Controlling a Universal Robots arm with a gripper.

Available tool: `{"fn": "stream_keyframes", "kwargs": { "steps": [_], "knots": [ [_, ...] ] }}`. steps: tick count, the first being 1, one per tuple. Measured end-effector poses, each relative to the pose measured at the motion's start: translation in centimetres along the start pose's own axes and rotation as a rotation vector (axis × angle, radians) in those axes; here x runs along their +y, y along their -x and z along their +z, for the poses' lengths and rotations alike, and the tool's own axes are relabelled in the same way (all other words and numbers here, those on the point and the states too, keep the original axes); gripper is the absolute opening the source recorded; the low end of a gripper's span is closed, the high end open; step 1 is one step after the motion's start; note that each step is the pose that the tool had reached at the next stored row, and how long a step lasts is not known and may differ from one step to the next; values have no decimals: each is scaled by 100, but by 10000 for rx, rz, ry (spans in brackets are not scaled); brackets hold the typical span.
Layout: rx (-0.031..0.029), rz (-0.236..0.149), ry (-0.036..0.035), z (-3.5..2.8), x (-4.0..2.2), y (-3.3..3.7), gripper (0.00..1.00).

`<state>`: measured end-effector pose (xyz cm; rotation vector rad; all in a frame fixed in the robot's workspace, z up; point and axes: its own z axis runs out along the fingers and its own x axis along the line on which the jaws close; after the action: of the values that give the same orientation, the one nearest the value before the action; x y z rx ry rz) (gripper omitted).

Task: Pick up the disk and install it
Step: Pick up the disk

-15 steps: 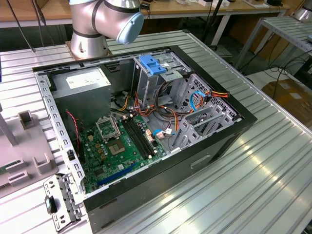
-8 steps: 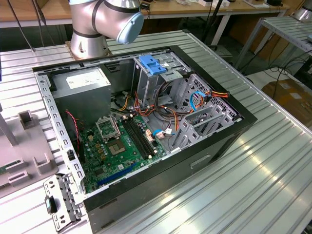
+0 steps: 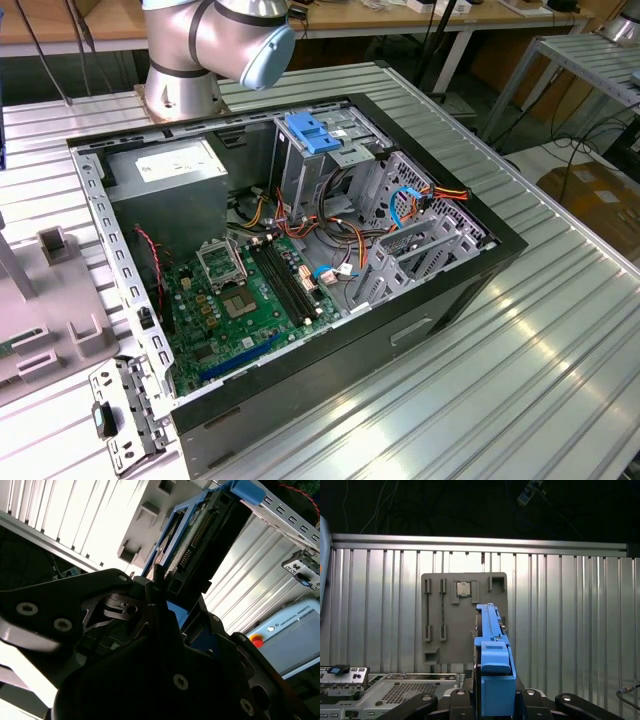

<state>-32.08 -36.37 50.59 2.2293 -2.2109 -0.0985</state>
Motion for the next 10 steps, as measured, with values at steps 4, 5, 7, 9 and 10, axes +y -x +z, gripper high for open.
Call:
{"fn": "stream_keyframes", "kwargs": {
  "steps": [4,5,7,9,10],
  "knots": [
    [0,4,0,-2,-4,-28,37],
    [0,5,0,-2,-6,-35,37],
    [0,7,0,-3,-10,-55,37],
    [-1,13,0,-4,-13,-72,37],
    [0,16,0,-4,-15,-80,37]
  ]
}}
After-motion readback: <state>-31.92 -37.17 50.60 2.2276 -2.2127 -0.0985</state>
